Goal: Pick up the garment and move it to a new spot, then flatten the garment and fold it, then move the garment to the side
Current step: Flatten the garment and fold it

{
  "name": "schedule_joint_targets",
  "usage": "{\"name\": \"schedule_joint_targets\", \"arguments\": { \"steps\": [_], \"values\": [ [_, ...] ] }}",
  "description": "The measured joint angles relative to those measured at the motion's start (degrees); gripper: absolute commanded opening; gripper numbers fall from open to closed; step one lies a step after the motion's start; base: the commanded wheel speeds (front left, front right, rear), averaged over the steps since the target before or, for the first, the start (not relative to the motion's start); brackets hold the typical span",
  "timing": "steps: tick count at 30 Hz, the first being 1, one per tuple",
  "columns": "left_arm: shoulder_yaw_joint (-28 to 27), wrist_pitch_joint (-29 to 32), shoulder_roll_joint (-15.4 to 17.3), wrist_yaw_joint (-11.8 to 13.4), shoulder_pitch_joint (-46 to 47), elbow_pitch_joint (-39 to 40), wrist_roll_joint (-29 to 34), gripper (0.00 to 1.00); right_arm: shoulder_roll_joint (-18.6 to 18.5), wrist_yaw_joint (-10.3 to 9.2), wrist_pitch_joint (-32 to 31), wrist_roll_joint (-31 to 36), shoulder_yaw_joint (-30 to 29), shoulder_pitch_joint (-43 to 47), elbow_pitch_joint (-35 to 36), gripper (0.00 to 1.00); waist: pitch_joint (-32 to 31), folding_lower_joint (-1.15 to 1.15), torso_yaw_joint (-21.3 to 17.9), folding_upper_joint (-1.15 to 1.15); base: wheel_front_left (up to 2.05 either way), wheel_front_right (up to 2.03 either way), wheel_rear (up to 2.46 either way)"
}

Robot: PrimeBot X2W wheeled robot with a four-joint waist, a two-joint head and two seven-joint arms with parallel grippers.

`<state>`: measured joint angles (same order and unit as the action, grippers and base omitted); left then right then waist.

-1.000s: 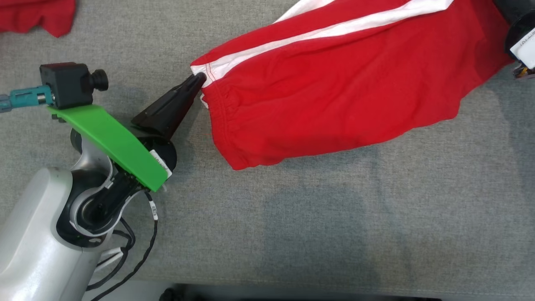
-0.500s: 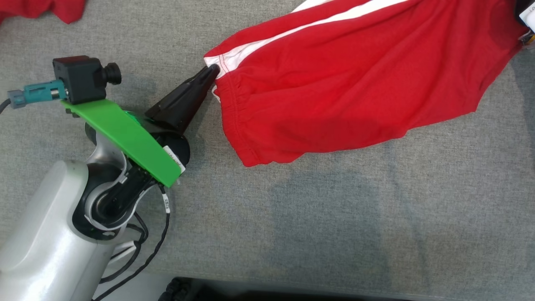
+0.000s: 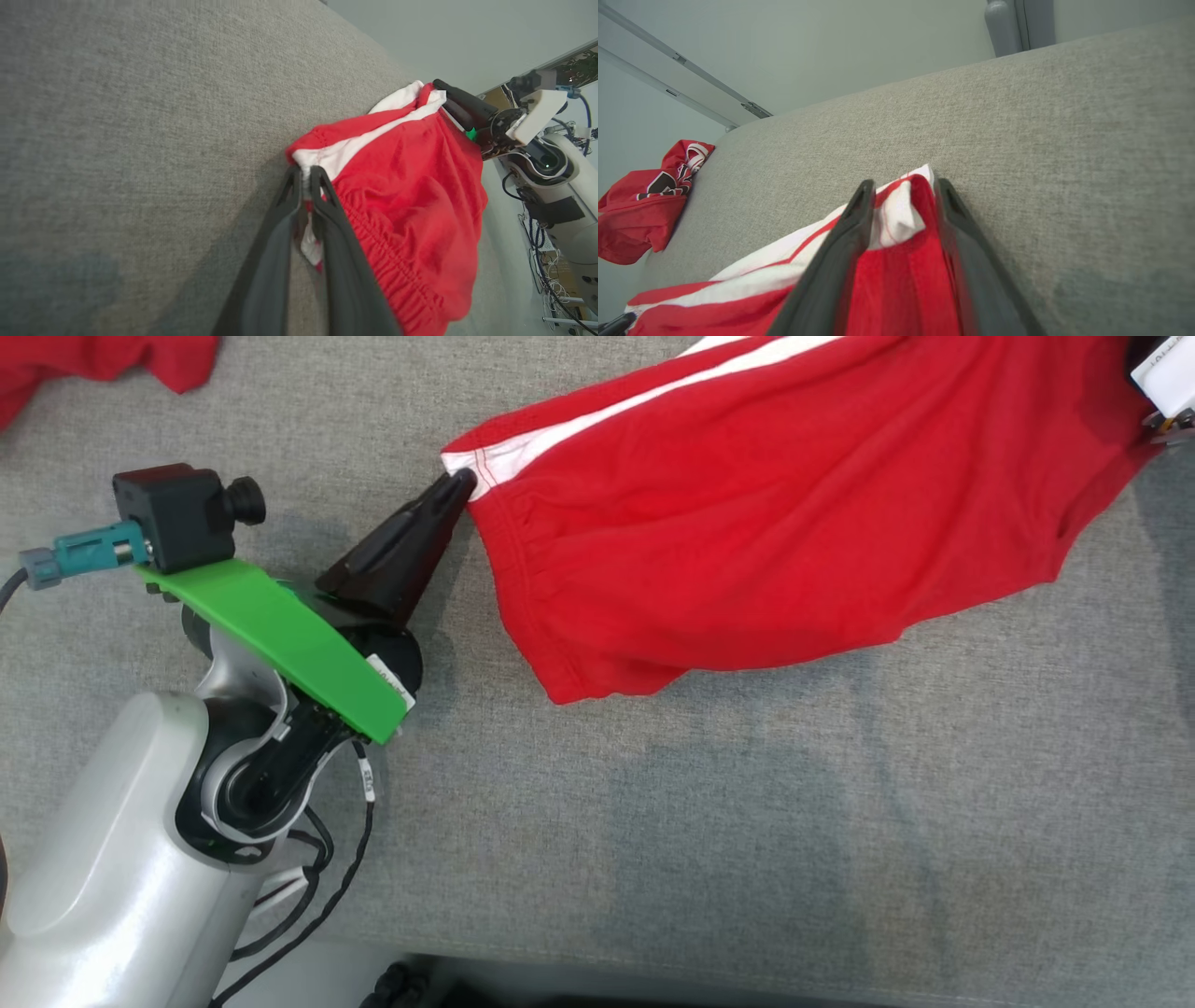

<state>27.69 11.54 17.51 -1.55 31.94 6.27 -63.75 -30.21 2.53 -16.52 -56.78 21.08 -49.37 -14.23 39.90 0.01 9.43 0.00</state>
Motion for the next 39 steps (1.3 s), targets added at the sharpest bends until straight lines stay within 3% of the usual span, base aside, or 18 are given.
{"name": "schedule_joint_targets", "arguments": {
  "steps": [7, 18, 23, 28, 39],
  "values": [
    [0.19, -2.1, 0.59, -0.01, -0.29, -1.64, 2.75, 1.0, 1.66, 1.68, 6.67, 1.1, -0.77, 0.95, -2.48, 1.0, -2.41, 0.0, -0.82, 0.0, 0.0, 0.0, 0.0],
    [-1.26, -12.99, 5.67, 0.97, -3.09, -2.16, 18.82, 1.0, -1.1, 2.49, 20.03, 12.49, 0.58, 8.75, -3.45, 1.0, -8.61, -0.01, -2.65, 0.0, 0.0, 0.0, 0.0],
    [-0.71, -17.81, 5.05, 2.71, -7.91, -3.72, 21.84, 1.0, -1.25, 0.86, 26.13, 16.71, 1.82, 15.36, -5.49, 1.0, -12.42, -0.01, -3.41, 0.0, 0.0, 0.0, 0.0],
    [0.32, -21.78, 4.83, 4.39, -13.76, -6.02, 23.24, 1.0, 1.8, -0.2, 29.22, 17.71, 4.05, 21.0, -8.22, 1.0, -16.39, -0.01, -3.94, 0.0, 0.0, 0.0, 0.0],
    [1.87, -24.74, 3.58, 6.24, -21.14, -6.5, 26.59, 1.0, 4.1, -2.04, 29.59, 16.8, 4.58, 26.63, -10.58, 1.0, -24.34, -0.01, -3.05, 0.0, 0.0, 0.0, 0.0]
  ]
}}
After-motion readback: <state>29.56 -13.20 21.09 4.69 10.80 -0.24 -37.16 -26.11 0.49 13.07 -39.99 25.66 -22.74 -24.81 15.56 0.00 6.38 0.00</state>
